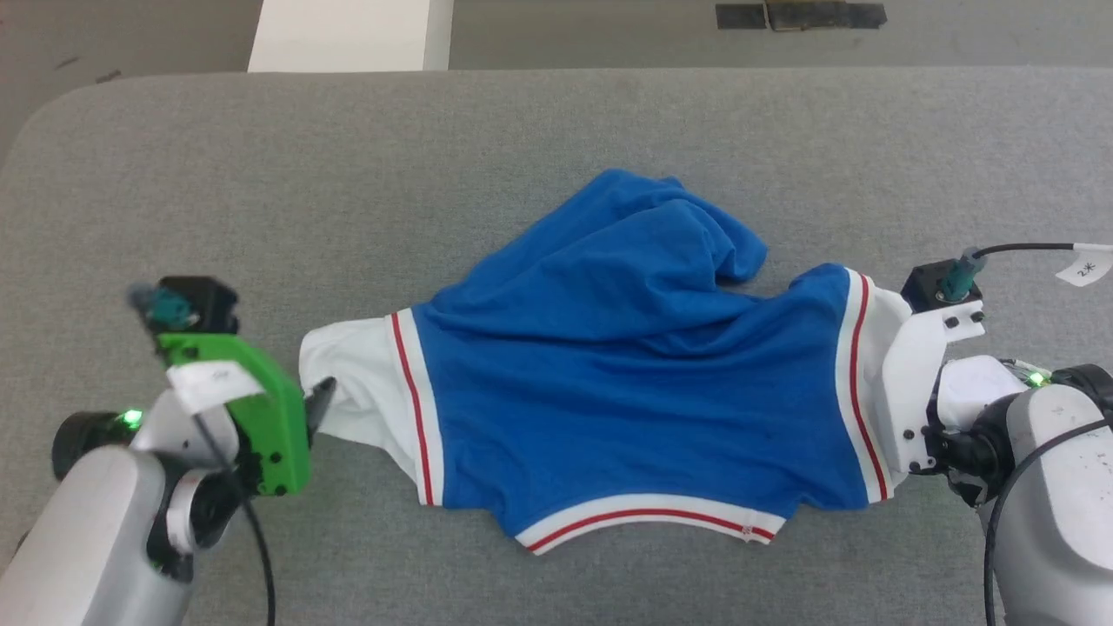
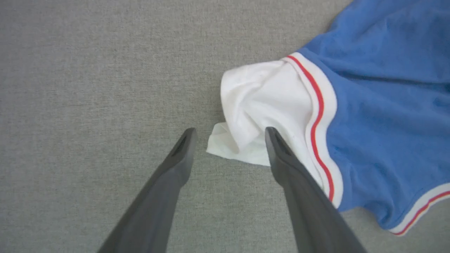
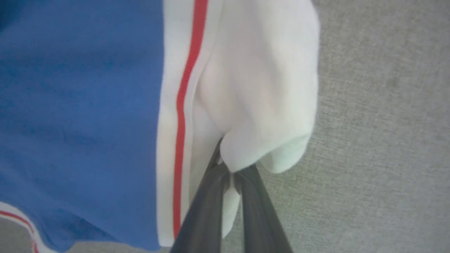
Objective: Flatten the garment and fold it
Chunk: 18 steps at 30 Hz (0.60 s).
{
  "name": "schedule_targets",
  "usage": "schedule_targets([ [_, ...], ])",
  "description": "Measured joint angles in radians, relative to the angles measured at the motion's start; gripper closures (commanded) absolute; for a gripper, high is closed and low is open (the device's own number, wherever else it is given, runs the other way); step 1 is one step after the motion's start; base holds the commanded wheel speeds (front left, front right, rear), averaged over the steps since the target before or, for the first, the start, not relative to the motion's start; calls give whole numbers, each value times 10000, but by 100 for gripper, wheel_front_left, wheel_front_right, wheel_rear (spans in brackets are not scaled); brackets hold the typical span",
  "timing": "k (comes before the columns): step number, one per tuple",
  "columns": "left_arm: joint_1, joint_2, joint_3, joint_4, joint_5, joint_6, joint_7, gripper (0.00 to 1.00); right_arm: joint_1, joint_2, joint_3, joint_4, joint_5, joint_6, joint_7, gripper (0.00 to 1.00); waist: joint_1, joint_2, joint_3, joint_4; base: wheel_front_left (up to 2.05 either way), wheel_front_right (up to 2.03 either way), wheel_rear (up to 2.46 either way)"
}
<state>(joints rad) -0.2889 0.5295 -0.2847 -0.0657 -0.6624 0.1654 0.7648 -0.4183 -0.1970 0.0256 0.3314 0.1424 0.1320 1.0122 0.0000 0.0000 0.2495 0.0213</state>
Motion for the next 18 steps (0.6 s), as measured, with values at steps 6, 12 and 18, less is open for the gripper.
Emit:
schedule_targets([
  [6,-902,100,-863,648,10,19,1877,0,-38,44,67,-161,15,0,10,100,0,0,207,-136,0,0,0],
  [12,-1384,-8,-1379,1741,138,-63,2366,0,-105,71,105,-238,88,4,-4,100,0,0,374,-274,0,0,0],
  [18,-1767,-171,-1499,2617,194,-150,2272,0,-118,115,128,-286,88,8,-67,100,0,0,461,-380,0,0,0],
])
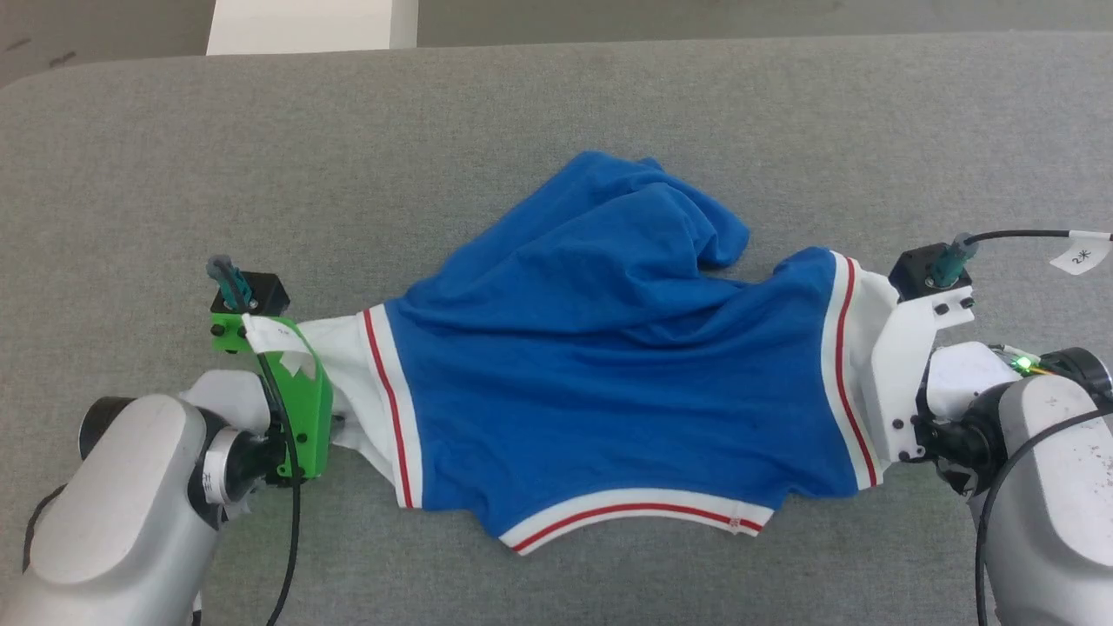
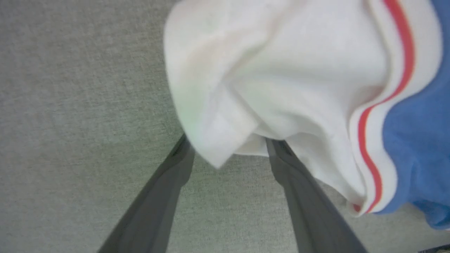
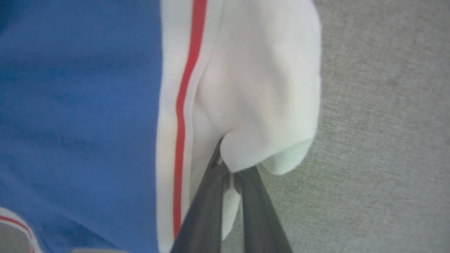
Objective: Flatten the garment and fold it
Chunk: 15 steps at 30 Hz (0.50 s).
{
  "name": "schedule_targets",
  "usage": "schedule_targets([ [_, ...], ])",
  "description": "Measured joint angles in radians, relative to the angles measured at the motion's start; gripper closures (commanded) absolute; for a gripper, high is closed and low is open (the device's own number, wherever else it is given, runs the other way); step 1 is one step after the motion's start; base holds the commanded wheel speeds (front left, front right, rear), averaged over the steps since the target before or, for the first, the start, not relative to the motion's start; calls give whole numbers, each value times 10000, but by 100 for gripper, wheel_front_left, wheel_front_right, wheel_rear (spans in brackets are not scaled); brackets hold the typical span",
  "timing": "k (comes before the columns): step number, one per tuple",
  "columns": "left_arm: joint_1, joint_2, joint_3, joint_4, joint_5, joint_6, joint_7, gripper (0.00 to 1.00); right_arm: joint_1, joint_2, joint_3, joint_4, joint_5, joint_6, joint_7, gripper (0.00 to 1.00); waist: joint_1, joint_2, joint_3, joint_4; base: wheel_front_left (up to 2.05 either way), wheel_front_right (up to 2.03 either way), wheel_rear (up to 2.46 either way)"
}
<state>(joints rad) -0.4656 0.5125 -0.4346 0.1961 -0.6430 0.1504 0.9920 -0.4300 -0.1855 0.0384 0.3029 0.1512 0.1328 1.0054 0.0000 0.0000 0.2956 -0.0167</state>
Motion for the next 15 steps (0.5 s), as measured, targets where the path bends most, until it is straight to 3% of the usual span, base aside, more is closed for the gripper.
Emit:
schedule_targets([
  [3,-94,-84,-8,320,-12,-15,-8,0,-1,6,17,-2,2,0,-31,100,0,0,4,-32,0,0,0],
  [4,-119,-109,-12,424,-19,-35,-33,15,-1,6,25,2,2,0,-40,100,0,0,-7,-38,0,0,0],
  [5,-128,-134,-13,508,-38,-44,-38,87,-1,8,25,8,6,0,-42,100,0,0,-19,-43,0,0,0],
  [6,-130,-148,-12,569,-46,-46,-82,100,0,6,31,13,6,0,-77,100,0,0,-31,-48,0,0,0],
  [15,-98,-318,86,966,-303,-242,-504,100,19,4,10,63,44,-2,-132,100,0,0,-170,-39,0,0,0],
])
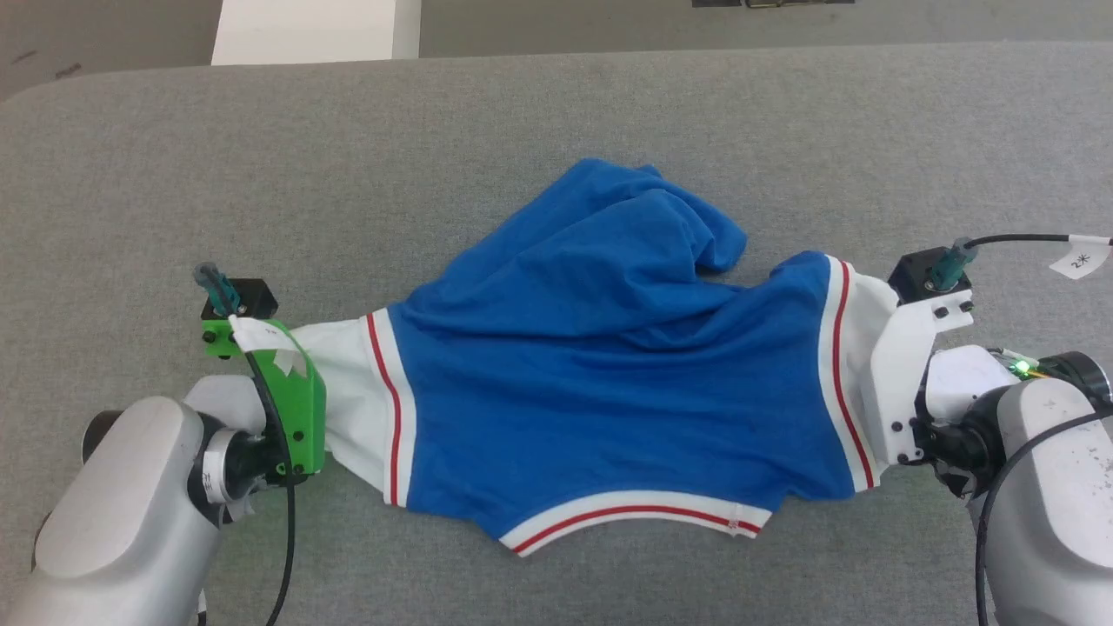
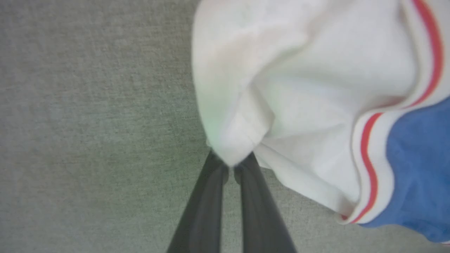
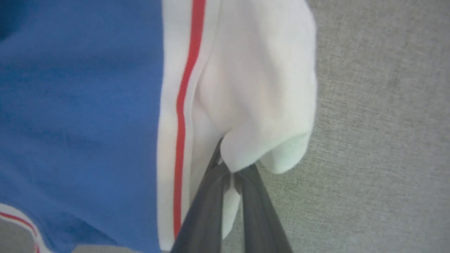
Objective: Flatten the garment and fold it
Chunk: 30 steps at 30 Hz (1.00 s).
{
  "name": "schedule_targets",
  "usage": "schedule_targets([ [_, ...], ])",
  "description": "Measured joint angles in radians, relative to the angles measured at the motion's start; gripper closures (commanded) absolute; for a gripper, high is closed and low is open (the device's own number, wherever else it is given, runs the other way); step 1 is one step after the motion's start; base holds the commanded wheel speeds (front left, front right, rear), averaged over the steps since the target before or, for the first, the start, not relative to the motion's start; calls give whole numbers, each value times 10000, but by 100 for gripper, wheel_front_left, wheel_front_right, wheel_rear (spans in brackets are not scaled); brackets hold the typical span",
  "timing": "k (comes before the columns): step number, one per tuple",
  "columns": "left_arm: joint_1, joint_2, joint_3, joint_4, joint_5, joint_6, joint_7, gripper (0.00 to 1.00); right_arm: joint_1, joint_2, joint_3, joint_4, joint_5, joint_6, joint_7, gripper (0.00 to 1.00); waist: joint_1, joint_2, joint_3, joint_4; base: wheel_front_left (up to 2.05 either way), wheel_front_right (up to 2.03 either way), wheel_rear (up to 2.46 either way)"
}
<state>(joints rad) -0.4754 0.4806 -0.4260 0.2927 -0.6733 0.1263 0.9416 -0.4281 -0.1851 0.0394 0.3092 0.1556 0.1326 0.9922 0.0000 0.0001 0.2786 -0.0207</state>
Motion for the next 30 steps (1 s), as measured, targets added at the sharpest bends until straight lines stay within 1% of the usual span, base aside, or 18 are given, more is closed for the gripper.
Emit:
schedule_targets([
  [5,94,-128,362,-69,-393,-21,-412,100,39,4,-44,33,0,0,-92,100,0,0,-113,32,0,0,0],
  [7,197,-199,594,-117,-617,-29,-731,100,85,21,-96,63,13,0,-236,100,0,-1,-206,45,0,0,0],
  [9,321,-395,846,-226,-849,-35,-1041,100,165,52,-194,86,31,0,-387,100,1,0,-315,51,0,0,0],
  [11,476,-453,1068,-439,-1129,-113,-1310,100,213,59,-341,104,48,0,-525,100,1,0,-456,56,0,0,0],
  [15,559,-418,1557,-848,-1346,-115,-1728,100,218,88,-660,-59,249,0,-886,100,1,0,-705,71,0,0,0],
  [21,542,-410,2253,-1528,-1801,-109,-2291,100,215,286,-1267,-616,761,-2,-1469,100,0,0,-1108,73,0,0,0],
  [25,542,-393,2629,-1912,-1868,-31,-2610,100,178,514,-1787,-1039,1187,-4,-1864,100,1,0,-1416,46,0,0,0],
  [30,376,-464,3022,-2311,-1910,36,-3210,100,-166,872,-2491,-1549,2180,-6,-2349,100,0,0,-1824,21,0,0,0],
])
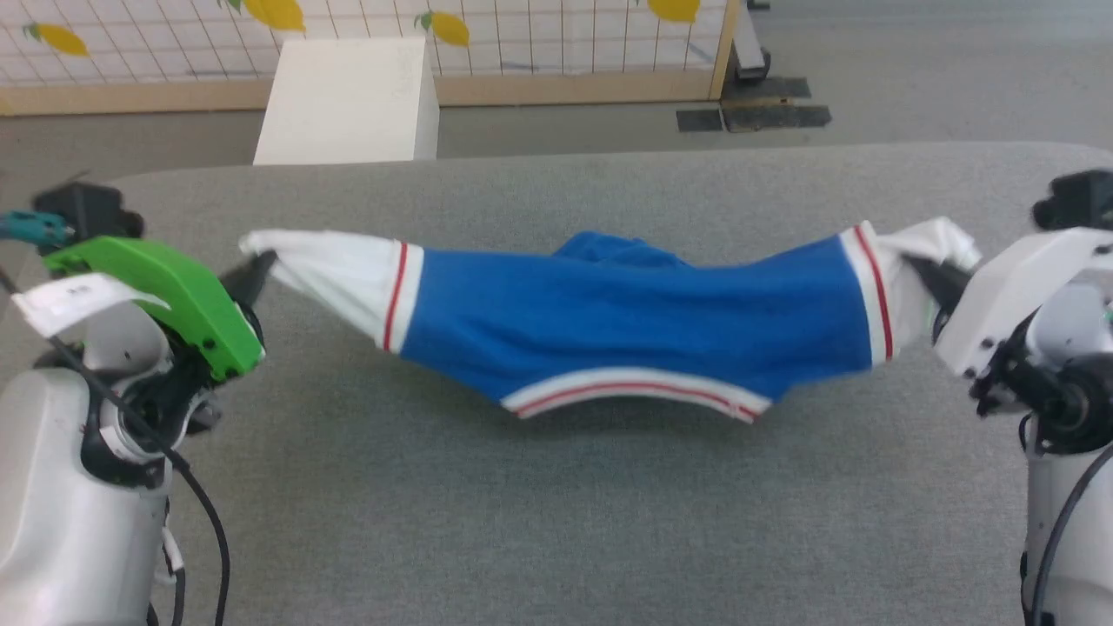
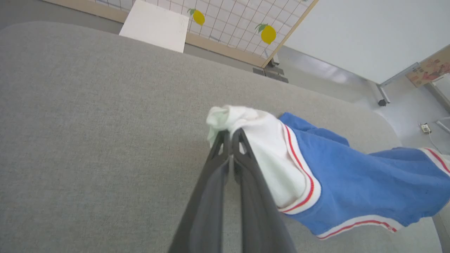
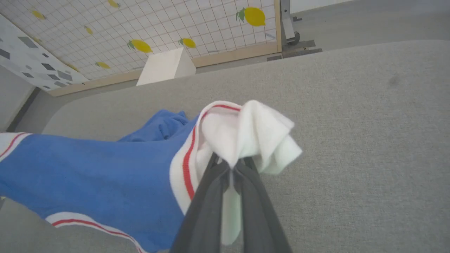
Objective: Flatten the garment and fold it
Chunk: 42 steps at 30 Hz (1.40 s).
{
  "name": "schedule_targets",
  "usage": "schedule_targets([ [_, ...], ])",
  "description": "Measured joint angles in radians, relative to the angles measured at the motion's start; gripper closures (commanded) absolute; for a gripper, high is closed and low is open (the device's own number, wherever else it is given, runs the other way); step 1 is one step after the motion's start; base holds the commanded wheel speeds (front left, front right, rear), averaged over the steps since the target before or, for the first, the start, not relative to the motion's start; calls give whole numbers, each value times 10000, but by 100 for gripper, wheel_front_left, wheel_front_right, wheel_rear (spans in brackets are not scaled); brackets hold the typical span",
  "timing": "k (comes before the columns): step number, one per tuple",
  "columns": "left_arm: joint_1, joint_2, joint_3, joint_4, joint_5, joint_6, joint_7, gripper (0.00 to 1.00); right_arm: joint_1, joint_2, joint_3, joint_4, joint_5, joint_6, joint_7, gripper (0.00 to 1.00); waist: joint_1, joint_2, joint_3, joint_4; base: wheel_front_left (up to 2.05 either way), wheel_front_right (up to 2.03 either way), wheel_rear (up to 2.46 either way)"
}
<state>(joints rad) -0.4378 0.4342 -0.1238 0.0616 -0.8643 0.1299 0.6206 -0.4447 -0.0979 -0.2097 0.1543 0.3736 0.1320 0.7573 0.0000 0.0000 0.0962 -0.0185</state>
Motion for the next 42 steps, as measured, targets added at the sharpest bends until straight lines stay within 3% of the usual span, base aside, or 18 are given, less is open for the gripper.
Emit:
schedule_targets([
  [11,-1089,-288,483,-372,242,222,-1319,100,-1304,328,-706,-734,1300,0,-1141,100,0,0,-770,17,0,0,0],
  [24,-1914,-280,589,-123,401,385,-1741,100,-2487,474,-1095,-731,1256,0,-1383,100,0,0,-711,97,0,0,0],
  [33,-4950,-130,119,1429,1275,307,-1960,100,-5716,481,-1032,577,-25,0,-1553,100,0,0,436,152,0,0,0],
  [35,-6235,-109,23,2109,1607,150,-2332,100,-7202,483,-1076,1292,-516,0,-1783,100,0,0,1008,161,0,0,0],
  [42,-8709,-196,-224,3647,2192,-261,-3591,100,-9990,497,-1651,2738,-1590,0,-2727,100,1,0,2334,220,0,0,0],
])
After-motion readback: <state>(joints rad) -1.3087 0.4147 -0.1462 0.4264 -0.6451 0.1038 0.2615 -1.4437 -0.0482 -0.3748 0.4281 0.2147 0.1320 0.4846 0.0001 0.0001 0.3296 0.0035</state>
